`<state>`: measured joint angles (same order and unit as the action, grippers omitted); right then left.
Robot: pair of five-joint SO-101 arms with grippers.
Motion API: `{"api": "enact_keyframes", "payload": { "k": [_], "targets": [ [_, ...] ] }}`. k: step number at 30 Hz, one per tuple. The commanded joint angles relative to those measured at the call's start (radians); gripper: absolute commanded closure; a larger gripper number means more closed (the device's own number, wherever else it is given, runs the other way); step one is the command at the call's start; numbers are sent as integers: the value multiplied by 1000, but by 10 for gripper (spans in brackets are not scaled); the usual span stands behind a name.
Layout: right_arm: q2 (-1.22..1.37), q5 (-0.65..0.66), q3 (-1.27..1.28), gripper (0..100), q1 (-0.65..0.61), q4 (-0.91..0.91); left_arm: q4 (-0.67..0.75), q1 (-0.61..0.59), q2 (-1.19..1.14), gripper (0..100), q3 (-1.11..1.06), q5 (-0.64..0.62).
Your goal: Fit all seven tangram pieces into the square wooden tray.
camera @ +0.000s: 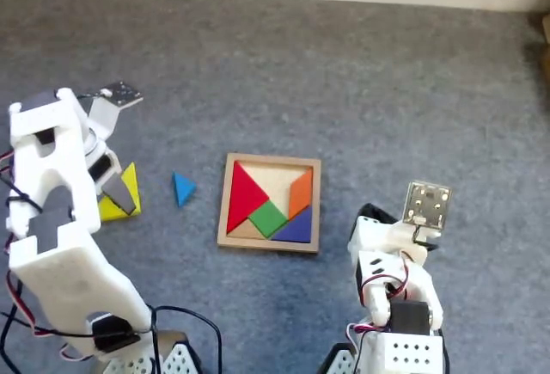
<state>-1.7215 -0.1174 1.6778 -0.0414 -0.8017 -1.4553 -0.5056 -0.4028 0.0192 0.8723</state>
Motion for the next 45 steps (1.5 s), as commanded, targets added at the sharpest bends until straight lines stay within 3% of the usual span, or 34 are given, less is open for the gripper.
{"api": "enact_keyframes", "payload": {
  "k": [1, 5, 14, 22, 29, 38, 45],
  "targets": [
    [15, -3, 148, 995, 10, -2, 9, -27, -30, 712, 58, -8],
    [15, -3, 148, 995, 10, -2, 83, -39, -127, 712, 61, -9],
    [15, -3, 148, 995, 10, -2, 94, 15, -170, 713, 61, -64],
    [15, -3, 148, 995, 10, -2, -18, 16, -13, 709, 64, -64],
    [15, -3, 148, 995, 10, -2, -20, 8, 48, 708, 64, -63],
    [15, -3, 148, 995, 10, -2, 176, -7, -41, 710, -1, -63],
    [15, -3, 148, 995, 10, -2, 124, 8, -93, 712, -8, -57]
  ]
}}
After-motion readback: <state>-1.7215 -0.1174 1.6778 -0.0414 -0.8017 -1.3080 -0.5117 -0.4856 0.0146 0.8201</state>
